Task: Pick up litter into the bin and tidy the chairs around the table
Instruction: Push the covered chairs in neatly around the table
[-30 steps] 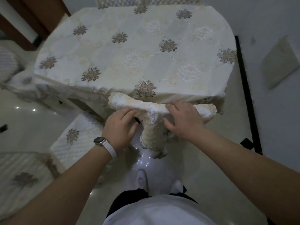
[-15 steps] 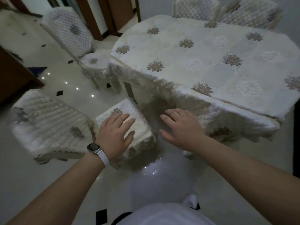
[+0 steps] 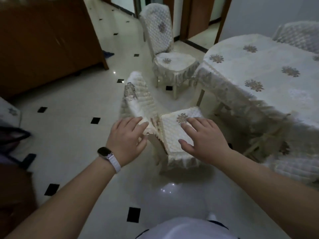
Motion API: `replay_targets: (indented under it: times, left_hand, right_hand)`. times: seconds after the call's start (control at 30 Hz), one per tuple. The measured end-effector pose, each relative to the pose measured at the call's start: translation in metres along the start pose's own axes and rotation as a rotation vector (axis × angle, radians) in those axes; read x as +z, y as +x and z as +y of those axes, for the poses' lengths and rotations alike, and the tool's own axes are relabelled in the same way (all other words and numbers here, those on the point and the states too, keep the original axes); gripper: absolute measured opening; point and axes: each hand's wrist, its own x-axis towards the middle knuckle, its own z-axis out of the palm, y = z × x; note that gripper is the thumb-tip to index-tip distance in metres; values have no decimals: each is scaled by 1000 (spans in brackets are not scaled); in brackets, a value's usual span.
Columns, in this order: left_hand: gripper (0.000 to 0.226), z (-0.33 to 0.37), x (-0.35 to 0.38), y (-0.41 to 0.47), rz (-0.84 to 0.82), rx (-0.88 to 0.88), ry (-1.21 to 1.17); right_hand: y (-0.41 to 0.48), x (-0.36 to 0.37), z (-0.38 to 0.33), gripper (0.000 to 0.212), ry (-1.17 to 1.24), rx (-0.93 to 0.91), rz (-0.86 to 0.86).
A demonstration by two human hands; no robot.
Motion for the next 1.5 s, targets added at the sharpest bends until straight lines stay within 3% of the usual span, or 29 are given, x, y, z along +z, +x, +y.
replay_targets:
  times: [0.4,0.9,1.1,1.37,1.5]
  left_hand:
    - [41,-128,-9,-11,38,-147,115]
    - [41,-266,42,137,-67,-40,108]
    - [42,-298,65,187,-106,131,28]
    - [41,-342,136,274,-143,507,-214]
    - [38,-358,153,311,-100,698,-379]
  right_hand:
    - [140,55,-82,49,68,-171,-4]
    - [323,135,-65,49,178,-76,-57]
    - [346,138,-57,48,147,66,-30]
    - [344,151,-71,46,81,324,-174]
    - [348,145,-105,43,37,551,-184]
